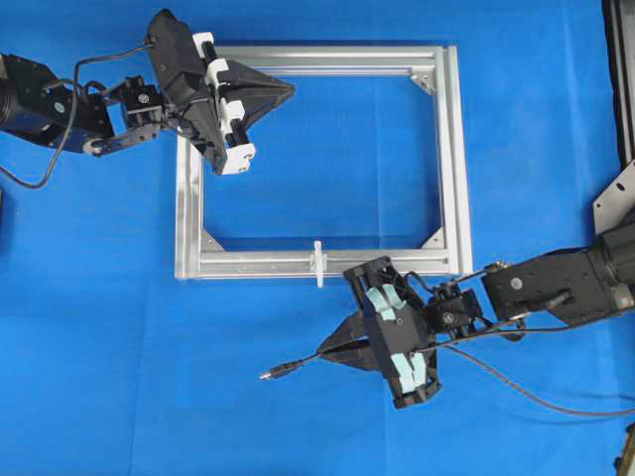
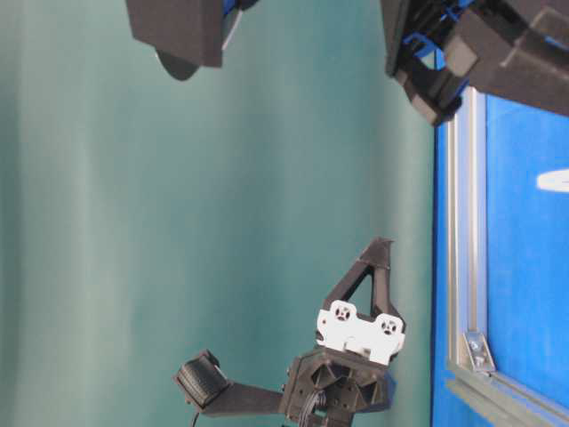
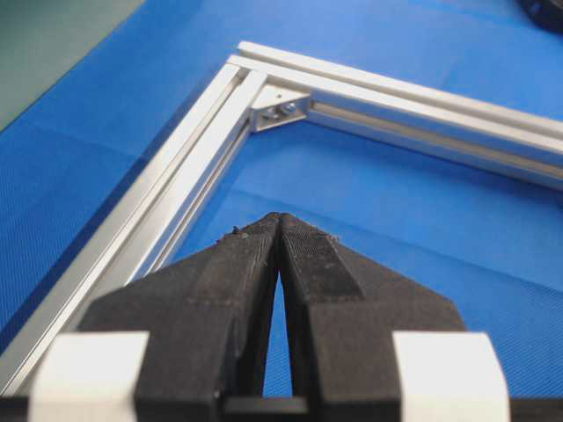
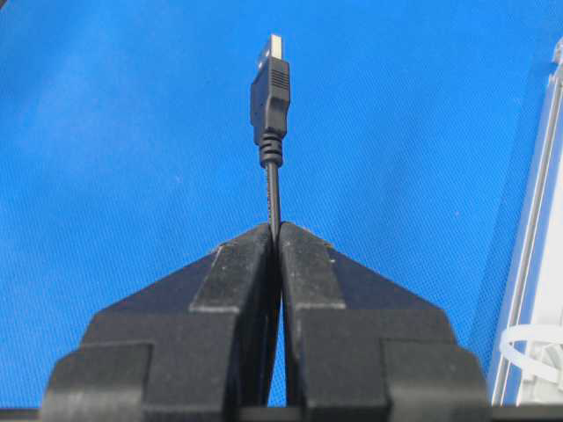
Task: Insert the wire through the string loop located in the center.
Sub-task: 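Lift the cable and carry it toward the white zip-tie loop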
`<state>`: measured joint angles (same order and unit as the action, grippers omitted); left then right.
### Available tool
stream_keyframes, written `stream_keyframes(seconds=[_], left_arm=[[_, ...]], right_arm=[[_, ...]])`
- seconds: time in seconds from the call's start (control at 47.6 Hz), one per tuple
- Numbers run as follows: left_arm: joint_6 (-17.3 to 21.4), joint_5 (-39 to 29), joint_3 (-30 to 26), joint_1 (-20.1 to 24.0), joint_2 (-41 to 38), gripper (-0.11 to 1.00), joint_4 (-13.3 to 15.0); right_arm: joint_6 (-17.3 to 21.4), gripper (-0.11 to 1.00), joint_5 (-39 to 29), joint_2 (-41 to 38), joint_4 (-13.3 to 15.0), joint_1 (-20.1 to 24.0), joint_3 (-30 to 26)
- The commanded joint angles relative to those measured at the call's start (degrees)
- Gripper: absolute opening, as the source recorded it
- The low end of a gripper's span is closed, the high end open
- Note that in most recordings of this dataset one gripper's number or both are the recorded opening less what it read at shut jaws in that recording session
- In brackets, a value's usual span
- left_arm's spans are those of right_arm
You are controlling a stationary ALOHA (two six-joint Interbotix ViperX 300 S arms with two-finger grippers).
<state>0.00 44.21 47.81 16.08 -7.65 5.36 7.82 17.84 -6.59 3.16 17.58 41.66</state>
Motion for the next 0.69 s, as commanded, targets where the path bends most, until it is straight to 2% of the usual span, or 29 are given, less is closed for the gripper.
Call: stream_keyframes(seconds=[0.0, 0.42, 0.672], left_arm=[[0.0, 0.4, -0.8, 0.0, 1.6, 0.00, -0.2], [0.0, 0.4, -0.7, 0.0, 1.6, 0.00, -0.2], [0.0, 0.4, -0.6, 0.0, 1.6, 0.00, -0.2]], right_arm=[[0.0, -0.02, 0.6, 1.6, 0.1, 0.1, -0.9], [0.0, -0.02, 0.5, 1.7, 0.1, 0.1, -0.7], [0.1, -0.02, 1.5, 3.9, -0.2, 0.1, 3.2]])
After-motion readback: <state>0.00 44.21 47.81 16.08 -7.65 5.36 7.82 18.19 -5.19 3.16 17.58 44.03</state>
